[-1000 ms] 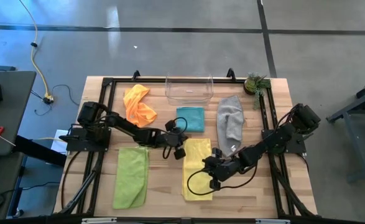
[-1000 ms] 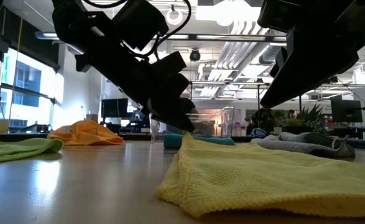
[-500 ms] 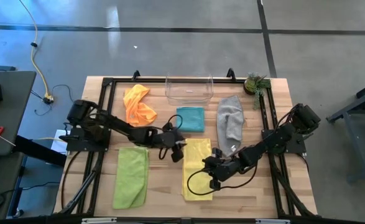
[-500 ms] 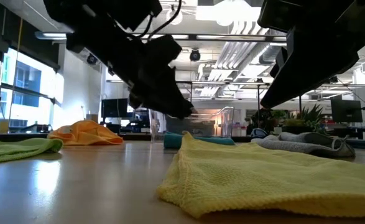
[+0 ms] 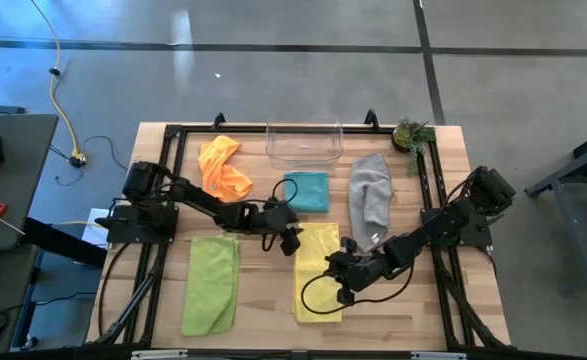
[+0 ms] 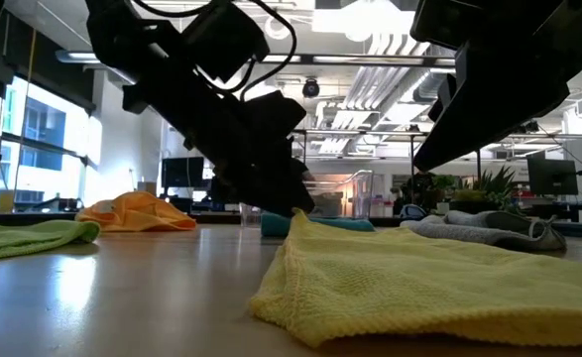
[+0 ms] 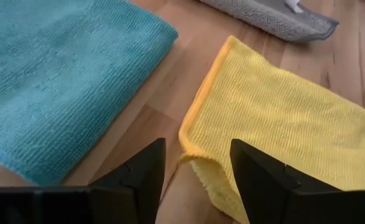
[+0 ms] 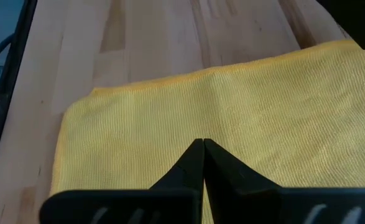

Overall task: Fold microfiber towels
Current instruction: Fold the yellow microfiber towel on the table

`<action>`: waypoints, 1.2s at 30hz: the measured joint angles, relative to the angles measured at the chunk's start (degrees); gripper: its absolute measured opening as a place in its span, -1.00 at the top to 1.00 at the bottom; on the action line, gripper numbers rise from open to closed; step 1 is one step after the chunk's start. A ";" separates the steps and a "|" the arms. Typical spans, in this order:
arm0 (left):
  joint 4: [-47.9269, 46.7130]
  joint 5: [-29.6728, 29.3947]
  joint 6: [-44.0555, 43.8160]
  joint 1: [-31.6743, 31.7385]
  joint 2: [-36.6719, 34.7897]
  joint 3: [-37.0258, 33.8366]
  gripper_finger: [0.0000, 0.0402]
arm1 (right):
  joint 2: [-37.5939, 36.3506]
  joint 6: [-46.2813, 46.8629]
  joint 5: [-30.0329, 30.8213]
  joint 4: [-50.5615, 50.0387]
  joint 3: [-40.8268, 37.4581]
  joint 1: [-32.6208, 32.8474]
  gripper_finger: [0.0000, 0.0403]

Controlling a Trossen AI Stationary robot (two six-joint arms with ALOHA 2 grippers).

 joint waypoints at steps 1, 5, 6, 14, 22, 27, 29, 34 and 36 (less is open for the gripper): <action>0.18 -0.14 0.61 0.00 0.00 0.02 0.16 | -0.02 -0.01 0.00 -0.01 0.00 -0.01 1.00; -0.22 -0.64 1.02 0.29 0.00 0.02 0.26 | 0.00 -0.42 0.04 0.01 0.00 -0.02 1.00; -0.21 -0.81 1.16 0.35 0.00 0.02 0.30 | 0.00 -0.42 0.04 0.01 0.00 -0.02 1.00; -0.17 -1.52 5.56 0.74 0.00 0.02 0.92 | 0.00 -0.42 0.04 0.01 0.00 -0.02 1.00; -0.38 -2.38 5.80 0.61 -0.45 0.01 0.99 | 0.00 -0.42 0.04 0.01 0.00 -0.02 1.00; -5.12 -0.80 2.91 -0.13 -4.38 0.01 0.85 | 0.00 -0.42 0.04 0.01 0.00 -0.02 1.00; -6.97 -0.73 1.18 -0.85 -5.38 0.02 0.72 | -0.01 -0.42 0.04 -0.02 0.00 -0.02 1.00; -6.65 2.57 -3.37 -1.81 -3.89 -0.03 0.35 | -0.01 -0.42 0.04 0.01 0.00 -0.02 1.00; -6.26 1.61 -4.31 -1.81 -2.32 -0.11 0.24 | 0.00 -0.42 0.04 0.05 0.00 -0.02 1.00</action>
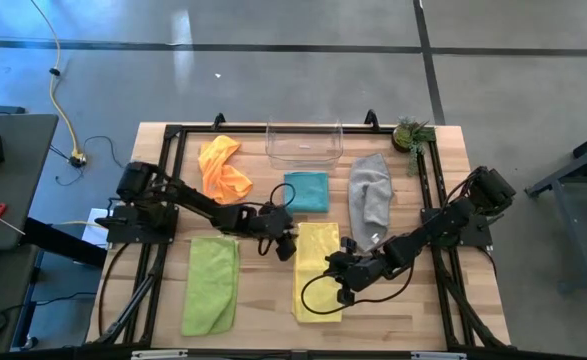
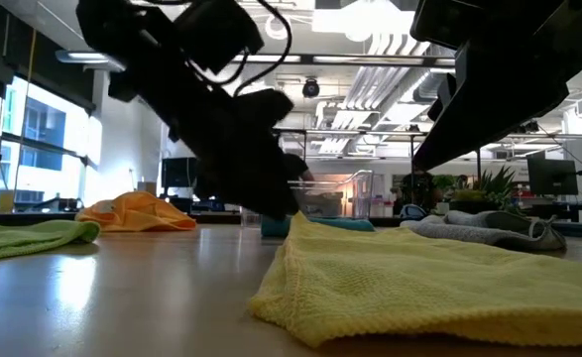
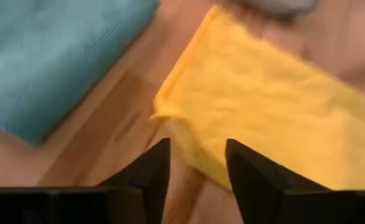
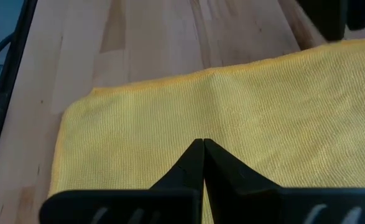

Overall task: Fold microfiber towels
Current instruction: Fold the yellow microfiber towel on the table

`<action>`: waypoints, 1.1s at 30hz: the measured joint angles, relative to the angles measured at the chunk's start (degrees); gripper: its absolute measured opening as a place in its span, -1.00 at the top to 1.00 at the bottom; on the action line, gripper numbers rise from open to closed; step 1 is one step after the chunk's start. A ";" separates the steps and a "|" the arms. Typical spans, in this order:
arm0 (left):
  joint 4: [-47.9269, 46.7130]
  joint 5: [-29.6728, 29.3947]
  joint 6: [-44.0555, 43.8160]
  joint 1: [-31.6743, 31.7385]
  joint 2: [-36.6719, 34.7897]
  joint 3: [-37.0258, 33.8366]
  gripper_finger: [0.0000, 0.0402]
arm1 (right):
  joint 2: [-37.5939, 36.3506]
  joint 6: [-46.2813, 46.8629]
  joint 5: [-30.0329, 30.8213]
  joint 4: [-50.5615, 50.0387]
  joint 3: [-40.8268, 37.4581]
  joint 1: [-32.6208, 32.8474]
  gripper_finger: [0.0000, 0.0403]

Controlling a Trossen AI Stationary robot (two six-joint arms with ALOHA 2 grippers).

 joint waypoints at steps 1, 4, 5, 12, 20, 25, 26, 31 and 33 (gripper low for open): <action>0.75 -1.08 -0.29 0.04 0.53 -0.08 0.19 | 0.00 0.00 0.00 -0.02 0.00 0.00 1.00; 4.57 -2.35 -0.59 0.42 1.98 0.07 0.10 | -0.02 0.00 0.02 0.00 0.01 -0.02 1.00; 5.54 -2.73 -0.59 0.62 2.60 0.07 0.09 | 0.00 0.00 0.02 0.00 0.01 -0.02 1.00; 6.71 -4.81 1.45 1.36 3.37 0.01 0.24 | -0.01 0.00 0.02 0.09 0.02 -0.02 1.00; 6.90 -7.33 5.91 1.38 3.37 0.00 0.87 | -0.02 0.00 0.02 0.11 0.01 -0.02 1.00; 8.39 -7.59 7.10 1.38 3.37 0.00 0.96 | 0.00 0.00 0.02 0.11 0.02 -0.02 1.00; 8.46 -7.59 7.22 1.38 3.37 0.00 0.97 | -0.02 0.00 0.02 0.11 0.01 -0.02 1.00; 7.44 -7.62 4.51 1.11 2.44 0.00 0.93 | -0.02 0.00 0.02 0.09 0.02 -0.02 1.00; 5.36 -6.49 3.29 0.91 1.33 0.00 0.85 | -0.02 0.00 0.02 0.07 0.02 -0.02 1.00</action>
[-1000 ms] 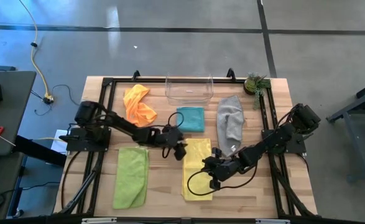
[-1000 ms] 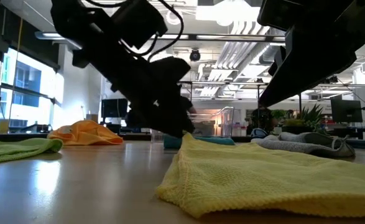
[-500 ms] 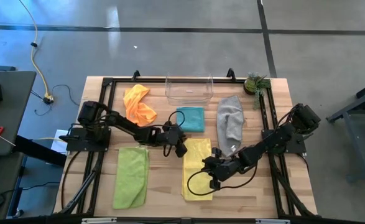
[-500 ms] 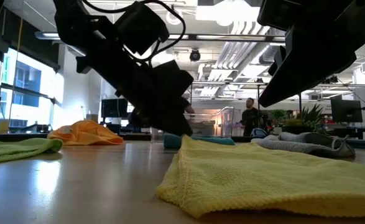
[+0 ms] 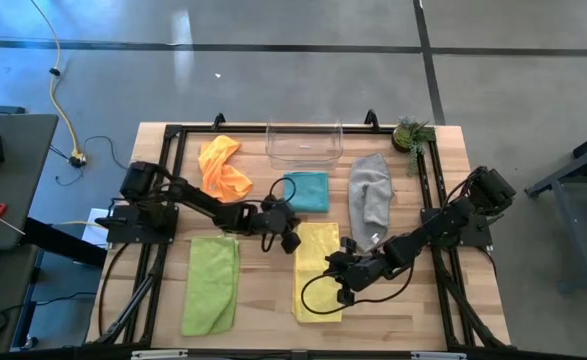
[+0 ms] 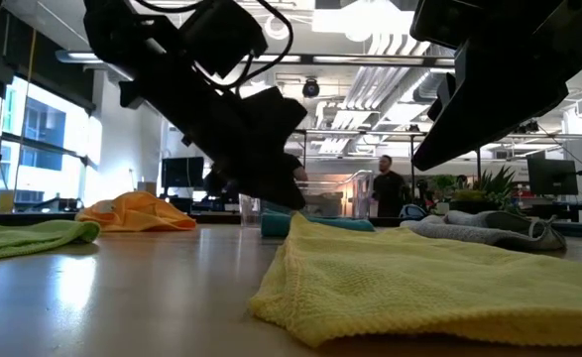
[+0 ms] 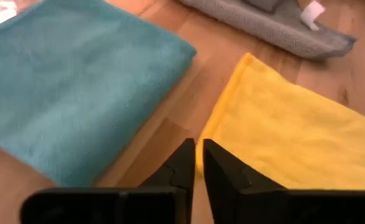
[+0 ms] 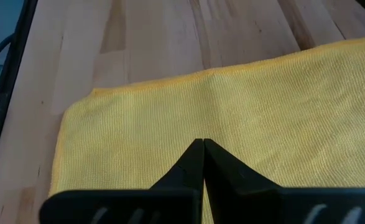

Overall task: Fold microfiber towels
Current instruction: Fold the yellow microfiber towel on the table, then fold the yellow towel on the table

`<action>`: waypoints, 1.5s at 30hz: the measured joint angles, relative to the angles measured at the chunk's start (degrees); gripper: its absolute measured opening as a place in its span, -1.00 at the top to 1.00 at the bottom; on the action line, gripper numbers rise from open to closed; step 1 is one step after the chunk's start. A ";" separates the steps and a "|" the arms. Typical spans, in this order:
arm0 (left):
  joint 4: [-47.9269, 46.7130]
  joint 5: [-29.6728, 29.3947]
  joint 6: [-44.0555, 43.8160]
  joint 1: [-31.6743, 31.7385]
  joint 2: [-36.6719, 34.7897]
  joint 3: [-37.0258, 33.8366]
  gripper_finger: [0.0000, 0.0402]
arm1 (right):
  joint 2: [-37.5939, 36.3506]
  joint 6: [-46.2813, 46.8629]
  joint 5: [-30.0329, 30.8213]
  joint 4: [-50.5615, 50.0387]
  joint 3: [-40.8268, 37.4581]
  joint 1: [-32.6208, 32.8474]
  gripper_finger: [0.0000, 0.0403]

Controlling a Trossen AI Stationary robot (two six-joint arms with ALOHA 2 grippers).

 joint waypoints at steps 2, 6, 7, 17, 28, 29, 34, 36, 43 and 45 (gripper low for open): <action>-1.21 0.29 -1.67 -0.48 -0.65 0.02 0.73 | 0.00 0.00 0.00 -0.01 0.00 0.00 1.00; -4.37 1.10 -5.12 -1.54 -1.39 0.01 0.46 | 0.00 0.00 0.00 -0.02 -0.01 0.00 1.00; -4.57 1.26 -5.49 -1.72 -1.30 0.02 0.40 | 0.00 0.00 0.00 -0.02 0.00 0.02 1.00; 1.18 2.02 -6.39 -0.41 2.64 0.00 0.20 | 0.00 -0.44 0.00 0.55 -0.02 0.02 1.00; 2.43 -0.08 -2.49 -0.48 3.31 0.02 0.92 | 0.00 -0.45 0.00 0.56 0.00 0.02 1.00; 2.96 -0.48 -2.14 -0.59 3.31 0.02 0.96 | 0.00 -0.45 0.00 0.57 0.00 0.01 1.00; 3.74 -0.98 -1.87 -0.75 3.28 0.02 0.97 | 0.00 -0.46 0.00 0.57 0.00 0.00 1.00; 3.74 -1.13 -1.89 -0.86 3.28 0.02 0.99 | 0.01 -0.46 0.00 0.66 -0.01 0.01 1.00; 4.18 -3.05 -0.89 -1.15 3.28 0.02 0.99 | 3.74 0.01 -1.33 5.02 0.03 0.62 1.00; 4.18 -3.08 -0.84 -1.17 3.28 0.02 0.99 | 4.07 0.01 -1.23 7.23 0.05 1.78 1.00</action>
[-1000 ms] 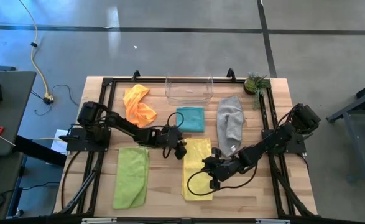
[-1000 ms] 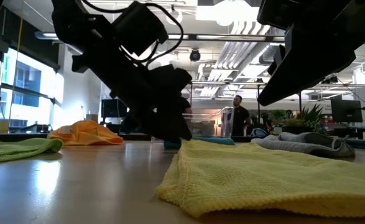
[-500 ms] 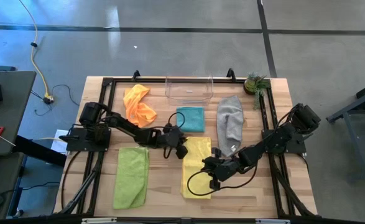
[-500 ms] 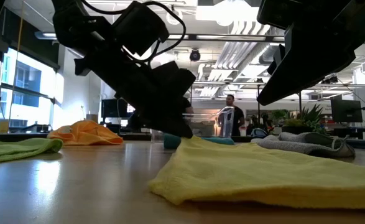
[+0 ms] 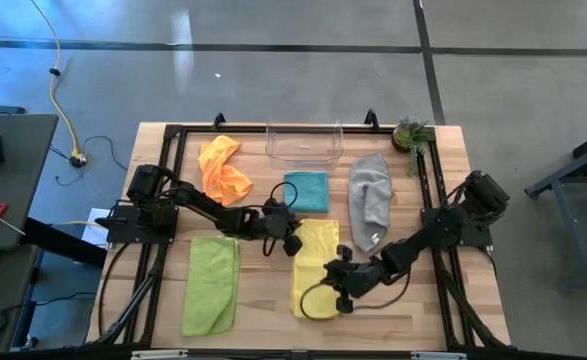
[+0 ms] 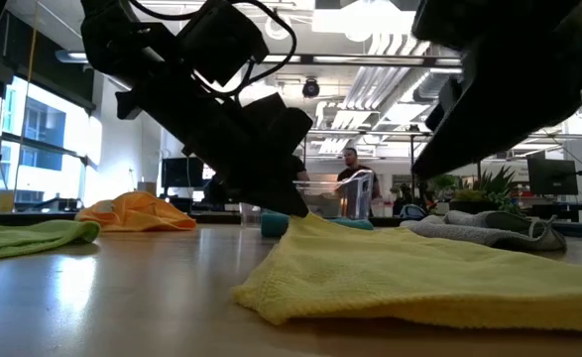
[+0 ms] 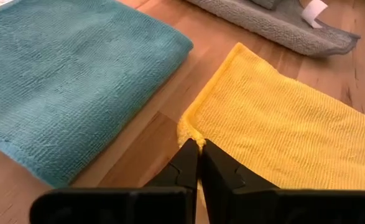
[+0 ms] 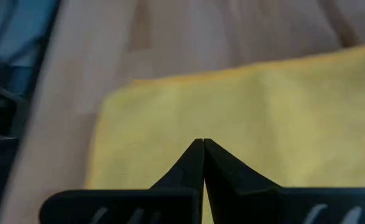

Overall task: Fold microfiber towels
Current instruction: Fold the yellow towel on the table

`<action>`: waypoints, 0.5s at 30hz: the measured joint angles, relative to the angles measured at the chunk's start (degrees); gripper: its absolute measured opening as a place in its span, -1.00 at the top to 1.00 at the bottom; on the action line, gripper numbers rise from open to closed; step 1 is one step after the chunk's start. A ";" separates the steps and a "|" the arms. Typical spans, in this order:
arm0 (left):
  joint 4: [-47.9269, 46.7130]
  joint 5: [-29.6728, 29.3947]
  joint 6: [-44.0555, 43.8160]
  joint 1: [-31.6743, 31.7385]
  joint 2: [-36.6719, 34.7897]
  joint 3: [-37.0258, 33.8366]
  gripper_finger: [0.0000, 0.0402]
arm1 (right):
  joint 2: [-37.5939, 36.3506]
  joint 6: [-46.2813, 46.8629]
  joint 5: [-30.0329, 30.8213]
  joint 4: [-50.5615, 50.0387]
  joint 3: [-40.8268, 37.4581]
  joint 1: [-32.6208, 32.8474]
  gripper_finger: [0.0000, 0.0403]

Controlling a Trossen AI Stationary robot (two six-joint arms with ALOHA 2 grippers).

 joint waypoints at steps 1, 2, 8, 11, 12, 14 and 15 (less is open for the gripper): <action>0.00 -0.11 0.02 0.00 0.00 0.00 0.99 | 0.17 -0.01 0.42 0.59 0.01 0.62 1.00; 0.03 -0.45 0.06 0.00 0.00 0.00 0.99 | 0.21 -0.01 1.04 0.44 0.01 1.25 1.00; 1.43 -0.86 1.05 0.07 -0.02 0.00 1.00 | 0.52 0.00 3.16 0.73 0.01 4.26 1.00; 1.79 -1.82 1.09 0.06 -0.02 0.00 1.00 | 2.32 0.37 1.42 2.33 0.01 5.87 1.00; 1.77 -2.21 1.11 0.04 -0.02 0.00 1.00 | 3.39 0.77 0.71 3.23 0.18 6.48 1.00; 2.00 -2.34 1.45 0.21 -0.02 0.00 1.00 | 5.79 1.07 0.52 2.73 1.50 7.69 1.00; 2.07 -2.35 1.49 0.30 -0.02 0.00 1.00 | 7.17 1.07 0.54 2.76 2.52 8.19 1.00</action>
